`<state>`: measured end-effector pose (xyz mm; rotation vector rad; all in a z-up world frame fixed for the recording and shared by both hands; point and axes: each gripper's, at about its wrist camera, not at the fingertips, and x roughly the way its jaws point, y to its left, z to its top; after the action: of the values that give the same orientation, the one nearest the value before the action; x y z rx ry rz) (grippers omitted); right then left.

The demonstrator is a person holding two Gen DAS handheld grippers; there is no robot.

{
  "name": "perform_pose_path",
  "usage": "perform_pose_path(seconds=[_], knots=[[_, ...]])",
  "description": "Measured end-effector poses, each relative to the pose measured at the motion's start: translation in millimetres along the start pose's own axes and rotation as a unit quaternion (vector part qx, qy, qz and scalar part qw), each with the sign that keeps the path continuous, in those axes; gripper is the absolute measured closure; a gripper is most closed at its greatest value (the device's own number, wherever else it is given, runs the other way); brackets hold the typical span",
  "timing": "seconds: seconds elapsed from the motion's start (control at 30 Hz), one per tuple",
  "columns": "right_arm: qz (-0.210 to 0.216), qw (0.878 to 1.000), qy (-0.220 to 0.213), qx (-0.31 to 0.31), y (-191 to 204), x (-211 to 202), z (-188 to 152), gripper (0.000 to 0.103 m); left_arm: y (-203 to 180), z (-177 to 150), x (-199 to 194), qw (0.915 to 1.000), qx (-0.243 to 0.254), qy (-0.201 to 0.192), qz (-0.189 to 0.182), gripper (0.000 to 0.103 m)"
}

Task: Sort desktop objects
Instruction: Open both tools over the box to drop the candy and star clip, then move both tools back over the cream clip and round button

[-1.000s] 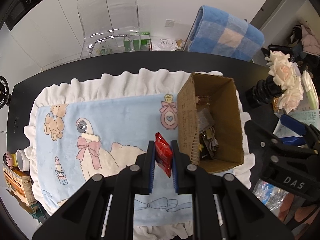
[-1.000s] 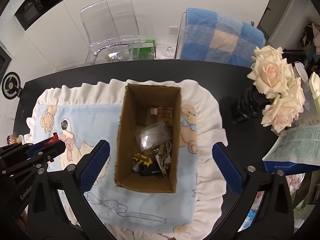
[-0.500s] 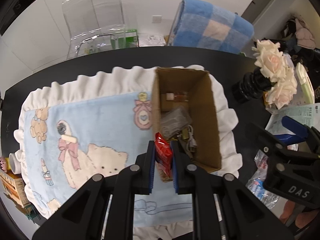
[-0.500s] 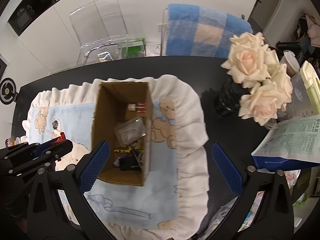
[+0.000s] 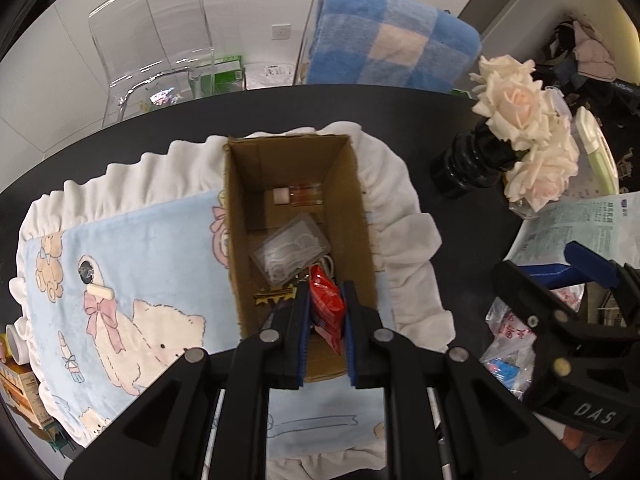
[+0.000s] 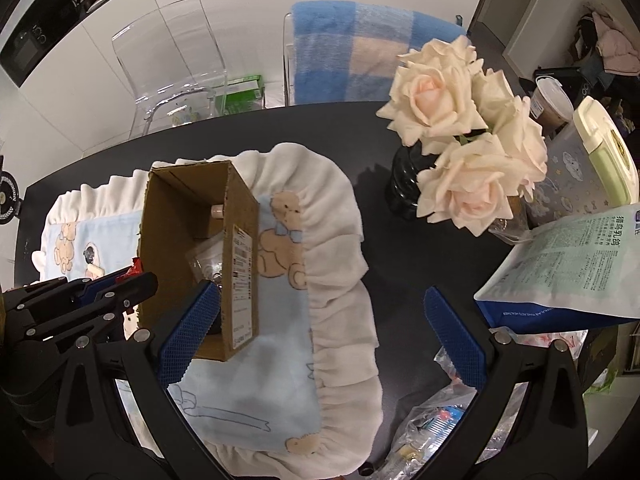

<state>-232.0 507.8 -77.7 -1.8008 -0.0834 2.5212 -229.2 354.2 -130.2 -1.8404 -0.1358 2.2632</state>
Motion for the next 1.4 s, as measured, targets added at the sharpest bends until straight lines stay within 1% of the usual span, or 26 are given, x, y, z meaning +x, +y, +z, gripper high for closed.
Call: perform_pose_path(seconds=[0.13,0.17,0.2,0.23,0.27,0.3,0.33,0.37,0.4,0.43,0.5,0.67,0.8,0.97,1.17,1.4], knots=[[-0.001,1.0,-0.003,0.008,-5.6,-2.4,-2.0,0.0,-6.1,0.2,0.7,1.0,0.005,0.0,-0.001,0.088],[-0.002,1.0,-0.003,0.009,-6.9,-3.0,-2.6,0.0,-6.4,0.3,0.8,1.0,0.005,0.0,0.005,0.088],[-0.002,1.0,-0.004,0.011,-7.9,-3.5,-3.2,0.0,-6.5,0.5,0.8,0.9999,0.006,0.001,0.012,0.087],[-0.003,1.0,-0.005,0.012,-9.0,-4.2,-3.9,0.0,-6.6,0.6,0.8,0.9998,0.006,0.001,0.019,0.083],[-0.004,1.0,-0.005,0.013,-9.6,-4.9,-4.7,0.0,-6.3,0.6,1.5,0.9997,0.006,0.003,0.024,0.078],[-0.005,1.0,-0.005,0.014,-10.1,-5.6,-5.4,0.0,-5.9,0.5,2.0,0.9996,0.006,0.004,0.026,0.067],[-0.005,1.0,-0.005,0.016,-10.5,-6.0,-6.4,0.0,-5.4,0.0,1.8,0.9996,0.008,0.003,0.028,0.052],[-0.005,1.0,-0.005,0.019,-10.9,-6.3,-7.4,0.0,-4.9,-0.5,1.5,0.9995,0.009,0.002,0.029,0.045],[-0.005,1.0,-0.005,0.02,-10.9,-6.6,-8.0,0.0,-3.6,-1.1,0.3,0.9994,0.008,0.0,0.033,0.035],[-0.005,1.0,-0.004,0.021,-10.9,-7.0,-8.7,0.0,-2.2,-1.8,-1.1,0.9993,0.007,-0.002,0.037,0.03],[-0.005,1.0,-0.005,0.024,-10.6,-8.2,-10.0,0.0,1.0,-3.0,-3.4,0.9993,0.005,-0.002,0.038,0.026],[-0.007,1.0,-0.008,0.027,-6.2,-13.1,-12.9,0.0,6.0,-4.4,-11.3,0.9992,0.007,-0.011,0.037,0.023],[-0.009,0.999,-0.01,0.032,-2.2,-16.9,-15.8,0.0,12.7,-6.5,-17.0,0.9991,0.01,-0.016,0.038,0.015],[-0.009,0.999,-0.012,0.04,11.4,-22.3,-20.5,0.0,28.4,-13.0,-27.2,0.9993,0.008,-0.018,0.033,0.014],[-0.005,0.999,-0.016,0.031,46.8,-31.3,-25.7,0.0,61.3,-24.0,-44.0,0.9989,-0.004,-0.021,0.043,0.014],[0.007,1.0,-0.019,0.009,106.7,-39.1,-30.6,0.0,122.5,-44.8,-69.1,0.9981,-0.023,-0.026,0.051,0.014]])
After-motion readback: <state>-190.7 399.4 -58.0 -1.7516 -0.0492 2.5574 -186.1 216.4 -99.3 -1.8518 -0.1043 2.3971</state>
